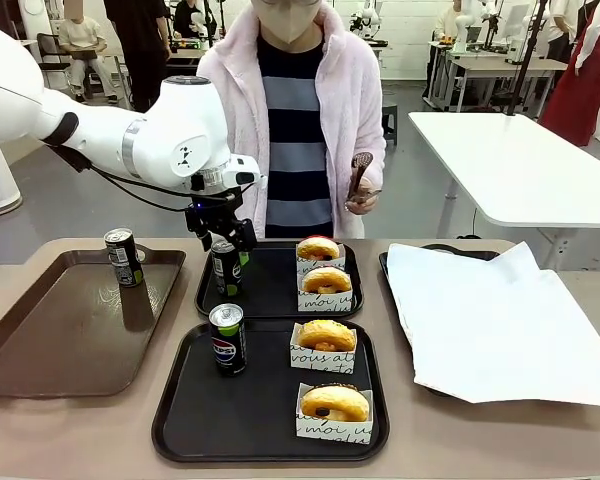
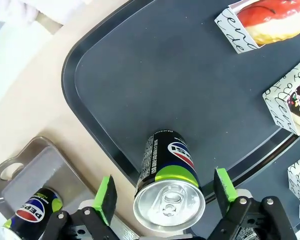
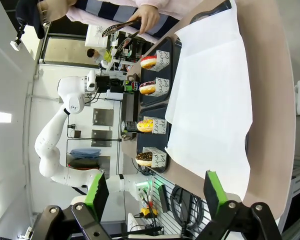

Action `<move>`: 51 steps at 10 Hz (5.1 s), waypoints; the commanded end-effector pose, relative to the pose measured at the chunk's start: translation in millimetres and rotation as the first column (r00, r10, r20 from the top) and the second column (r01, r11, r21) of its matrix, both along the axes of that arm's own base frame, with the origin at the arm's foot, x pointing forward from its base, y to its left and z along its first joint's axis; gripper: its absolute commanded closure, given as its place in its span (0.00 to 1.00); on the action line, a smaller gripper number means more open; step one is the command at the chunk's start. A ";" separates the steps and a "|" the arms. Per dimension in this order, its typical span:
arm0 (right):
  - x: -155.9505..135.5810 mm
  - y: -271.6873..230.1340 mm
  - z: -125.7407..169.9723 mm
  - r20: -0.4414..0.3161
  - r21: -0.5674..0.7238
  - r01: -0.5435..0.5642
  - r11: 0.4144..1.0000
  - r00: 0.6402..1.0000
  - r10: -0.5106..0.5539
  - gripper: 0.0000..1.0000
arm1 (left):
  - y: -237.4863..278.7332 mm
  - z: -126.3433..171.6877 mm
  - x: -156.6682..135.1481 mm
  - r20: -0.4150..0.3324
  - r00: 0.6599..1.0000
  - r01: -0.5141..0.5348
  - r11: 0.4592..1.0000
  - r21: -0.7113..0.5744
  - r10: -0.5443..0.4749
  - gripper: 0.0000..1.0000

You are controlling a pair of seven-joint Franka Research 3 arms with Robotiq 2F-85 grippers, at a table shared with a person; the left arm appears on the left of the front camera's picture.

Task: Set up donuts and drinks on trays.
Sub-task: Pick up one Pepsi coke from the Handle tray and place it on the Flat Tray without a Pepsi coke.

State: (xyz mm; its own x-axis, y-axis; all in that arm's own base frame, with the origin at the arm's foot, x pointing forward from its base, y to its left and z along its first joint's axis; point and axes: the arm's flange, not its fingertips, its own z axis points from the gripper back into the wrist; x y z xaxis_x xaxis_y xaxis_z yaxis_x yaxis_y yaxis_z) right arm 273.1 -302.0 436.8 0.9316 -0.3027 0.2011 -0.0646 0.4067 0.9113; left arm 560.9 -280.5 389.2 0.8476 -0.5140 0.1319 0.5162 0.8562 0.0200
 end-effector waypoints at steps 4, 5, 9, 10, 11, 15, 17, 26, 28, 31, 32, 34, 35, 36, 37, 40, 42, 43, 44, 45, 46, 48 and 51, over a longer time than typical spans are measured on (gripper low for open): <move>-0.3 -0.2 1.2 0.013 0.010 -0.002 1.000 1.000 0.002 0.00 | 0.2 9.7 -4.5 0.051 0.999 0.008 0.999 0.047 -0.010 0.00; -0.3 -0.2 1.2 0.013 0.010 -0.002 1.000 1.000 0.002 0.00 | -0.7 18.3 -12.3 0.028 0.999 -0.038 0.997 0.068 0.036 0.00; -0.3 -0.2 1.2 0.013 0.010 -0.002 1.000 1.000 0.002 0.00 | 8.4 74.1 -66.6 0.042 0.999 -0.031 0.998 0.053 0.029 0.00; -0.3 -0.2 1.2 0.013 0.010 -0.002 1.000 1.000 0.002 0.00 | 14.1 78.6 -73.4 0.041 0.999 -0.034 0.999 0.040 0.033 0.00; -0.3 -0.2 1.2 0.013 0.010 -0.002 1.000 1.000 0.002 0.00 | 18.8 82.5 -77.6 0.033 0.999 -0.038 0.999 0.030 0.037 0.00; -0.3 -0.2 1.2 0.013 0.010 -0.002 1.000 1.000 0.002 0.00 | 4.4 84.1 -61.9 0.050 0.999 -0.008 0.998 0.057 0.005 0.00; -0.3 -0.2 1.2 0.013 0.010 -0.002 1.000 1.000 0.002 0.00 | 4.4 84.1 -61.9 0.050 0.999 -0.008 0.998 0.057 0.005 0.00; -0.3 -0.2 1.2 0.013 0.010 -0.002 1.000 1.000 0.002 0.00 | 205.0 71.9 -154.3 -0.013 0.958 -0.285 0.958 0.041 0.286 0.00; -0.3 -0.2 1.2 0.013 0.010 -0.002 1.000 1.000 0.002 0.00 | 206.7 71.6 -140.1 -0.058 0.963 -0.265 0.964 -0.026 0.263 0.00; -0.3 -0.2 1.2 0.013 0.010 -0.002 1.000 1.000 0.002 0.00 | 206.7 71.6 -140.1 -0.058 0.963 -0.265 0.964 -0.026 0.263 0.00; -0.3 -0.2 1.2 0.013 0.010 -0.002 1.000 1.000 0.002 0.00 | 206.7 71.6 -140.1 -0.058 0.963 -0.265 0.964 -0.026 0.263 0.00; -0.3 -0.2 1.2 0.013 0.010 -0.002 1.000 1.000 0.002 0.00 | 233.3 76.2 -132.4 -0.226 0.943 -0.302 0.912 -0.276 0.244 0.00; -0.3 -0.2 1.2 0.013 0.010 -0.002 1.000 1.000 0.002 0.00 | 258.0 80.1 -129.6 -0.299 0.937 -0.303 0.845 -0.440 0.179 0.00; -0.3 -0.2 1.2 0.013 0.010 -0.002 1.000 1.000 0.002 0.00 | 281.9 75.8 -139.6 -0.348 0.927 -0.321 0.773 -0.547 0.138 0.00; -0.3 -0.2 1.2 0.013 0.010 -0.002 1.000 1.000 0.002 0.00 | 307.8 73.2 -146.1 -0.379 0.922 -0.325 0.686 -0.651 0.077 0.00; -0.3 -0.2 1.2 0.013 0.010 -0.002 1.000 1.000 0.002 0.00 | 400.0 45.0 -163.6 -0.347 0.935 -0.303 0.336 -0.892 -0.077 0.00; -0.3 -0.2 1.2 0.013 0.010 -0.002 1.000 1.000 0.002 0.00 | 445.0 15.1 -179.6 -0.346 0.937 -0.332 0.191 -0.924 -0.044 0.00; -0.3 -0.2 1.2 0.013 0.010 -0.002 1.000 1.000 0.002 0.00 | 464.2 3.3 -183.7 -0.373 0.927 -0.366 0.141 -0.920 -0.028 0.00; -0.3 -0.2 1.2 0.013 0.010 -0.002 1.000 1.000 0.002 0.00 | 477.7 -6.8 -191.2 -0.397 0.917 -0.393 0.104 -0.914 -0.023 0.00; -0.3 -0.2 1.2 0.013 0.010 -0.002 1.000 1.000 0.002 0.00 | 489.9 -6.9 -192.5 -0.410 0.912 -0.408 0.095 -0.908 -0.004 0.00; -0.3 -0.2 1.2 0.013 0.010 -0.002 1.000 1.000 0.002 0.00 | 500.0 -5.1 -192.8 -0.426 0.905 -0.425 0.089 -0.901 0.018 0.00; -0.3 -0.2 1.2 0.013 0.010 -0.002 1.000 1.000 0.002 0.00 | 510.2 -4.8 -197.5 -0.441 0.897 -0.442 0.082 -0.893 0.038 0.00; -0.3 -0.2 1.2 0.013 0.010 -0.002 1.000 1.000 0.002 0.00 | 503.8 -17.0 -200.6 -0.424 0.905 -0.424 0.103 -0.900 0.021 0.00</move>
